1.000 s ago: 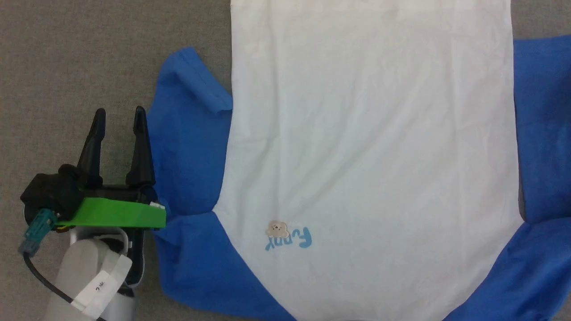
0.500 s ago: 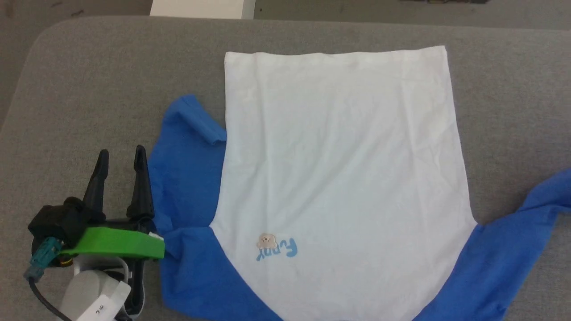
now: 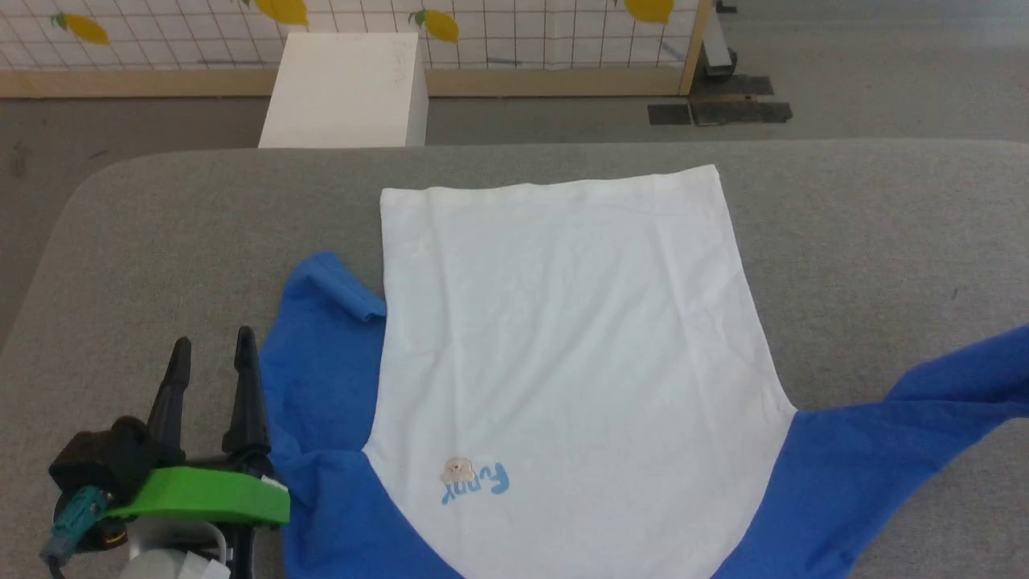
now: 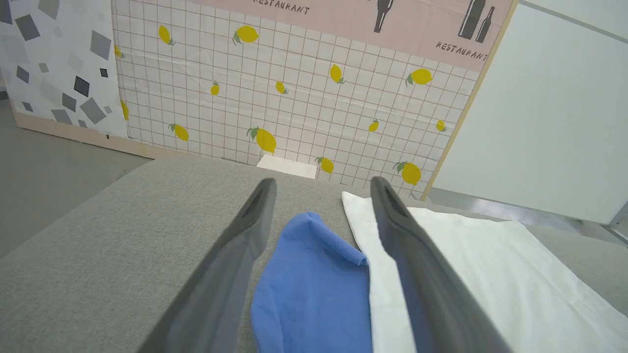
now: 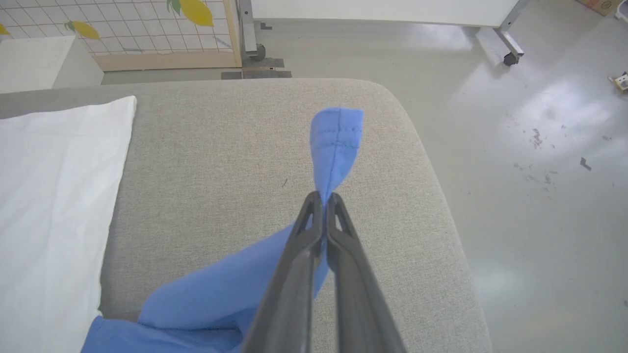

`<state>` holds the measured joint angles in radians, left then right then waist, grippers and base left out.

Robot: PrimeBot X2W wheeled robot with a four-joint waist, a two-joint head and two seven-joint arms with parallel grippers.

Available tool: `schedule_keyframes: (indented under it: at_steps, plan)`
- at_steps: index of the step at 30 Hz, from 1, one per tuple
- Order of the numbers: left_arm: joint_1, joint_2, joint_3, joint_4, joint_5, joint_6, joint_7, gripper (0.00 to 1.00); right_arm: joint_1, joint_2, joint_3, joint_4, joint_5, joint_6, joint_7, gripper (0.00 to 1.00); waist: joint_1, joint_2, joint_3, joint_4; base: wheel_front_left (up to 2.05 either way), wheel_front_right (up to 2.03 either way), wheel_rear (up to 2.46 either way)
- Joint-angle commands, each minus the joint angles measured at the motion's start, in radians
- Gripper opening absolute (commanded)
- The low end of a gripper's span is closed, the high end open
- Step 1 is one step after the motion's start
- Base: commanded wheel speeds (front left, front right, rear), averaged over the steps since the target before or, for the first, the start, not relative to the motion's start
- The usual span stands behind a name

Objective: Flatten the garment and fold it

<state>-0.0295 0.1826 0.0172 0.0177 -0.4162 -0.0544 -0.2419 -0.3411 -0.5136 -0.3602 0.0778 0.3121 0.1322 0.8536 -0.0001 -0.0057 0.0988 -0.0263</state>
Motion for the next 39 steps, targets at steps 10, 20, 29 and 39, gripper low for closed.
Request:
schedule_keyframes:
  at_steps: [10,20,29,39]
  plan:
    - [0.071,0.006,0.007,-0.031,-0.021,0.017,0.017,1.00,-0.054,0.019,0.311,-0.212,0.085,-0.002,0.070,0.00,0.0001,0.0057,-0.085,-0.019,0.00,0.00,0.00]
    - [0.056,0.006,-0.013,-0.039,-0.029,0.011,0.025,1.00,-0.134,0.195,0.726,-0.175,0.133,-0.002,0.014,0.00,0.0001,0.0057,-0.040,0.046,0.00,0.00,0.00]
    - [0.034,-0.002,-0.027,-0.027,-0.037,0.008,0.019,1.00,-0.141,0.331,0.920,0.012,0.149,-0.002,-0.139,0.00,0.0001,0.0057,0.002,0.118,0.00,0.00,0.00]
    - [0.016,-0.014,-0.034,-0.008,-0.046,0.004,0.007,1.00,-0.097,0.373,1.100,0.190,0.192,-0.002,-0.239,0.00,0.0001,0.0057,0.030,0.159,0.00,0.00,0.00]
